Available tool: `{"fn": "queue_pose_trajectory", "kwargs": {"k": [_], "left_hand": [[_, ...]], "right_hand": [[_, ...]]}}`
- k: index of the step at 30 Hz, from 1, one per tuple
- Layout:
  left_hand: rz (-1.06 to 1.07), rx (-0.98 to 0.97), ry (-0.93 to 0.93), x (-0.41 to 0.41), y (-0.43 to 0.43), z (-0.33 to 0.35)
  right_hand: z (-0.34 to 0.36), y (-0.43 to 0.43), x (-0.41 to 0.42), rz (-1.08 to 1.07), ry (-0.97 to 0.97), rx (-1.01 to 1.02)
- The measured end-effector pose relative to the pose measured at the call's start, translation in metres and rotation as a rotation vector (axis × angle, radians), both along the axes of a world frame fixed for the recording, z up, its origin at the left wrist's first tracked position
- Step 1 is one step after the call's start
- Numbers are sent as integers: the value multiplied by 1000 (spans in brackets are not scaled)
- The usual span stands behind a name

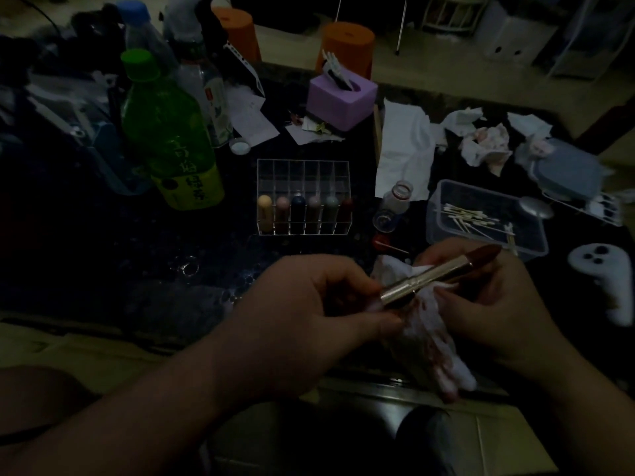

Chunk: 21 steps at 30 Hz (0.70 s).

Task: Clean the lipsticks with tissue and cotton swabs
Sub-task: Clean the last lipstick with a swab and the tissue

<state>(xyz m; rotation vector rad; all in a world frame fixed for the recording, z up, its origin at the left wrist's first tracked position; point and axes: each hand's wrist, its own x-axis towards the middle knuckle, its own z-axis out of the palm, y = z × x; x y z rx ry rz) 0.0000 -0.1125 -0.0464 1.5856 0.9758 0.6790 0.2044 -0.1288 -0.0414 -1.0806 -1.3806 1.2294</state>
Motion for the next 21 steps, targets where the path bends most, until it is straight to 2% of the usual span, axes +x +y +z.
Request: {"fn": "queue_pose_trajectory", "kwargs": {"k": [3,5,8,9,11,13,16,18,19,21], "left_hand": [[106,159,44,5,-9,-2],[53,40,13,4,-4,2],[-163,-274,-82,-3,8,8],[-195,-277,-74,-4,9,8],[-157,-137,-31,-1,5,4],[-41,73,-5,1,0,-1],[94,439,138,3,-4,-9],[113,522,159,5,-7,-7],[106,460,123,5,-6,-5],[37,133,-16,5,-2,5]], "right_hand": [[1,0,-2,-15,-22,14],[1,1,-2,-34,-9,4],[-1,2,0,-41,29,-20],[-1,2,0,-39,47,-24],[0,2,1,-38,72,-30],[1,2,1,-28,52,-23],[2,2,1,-11,46,-1],[3,2,1,-8,63,4],[3,3,1,-16,64,3],[2,3,3,-47,70,-18]]}}
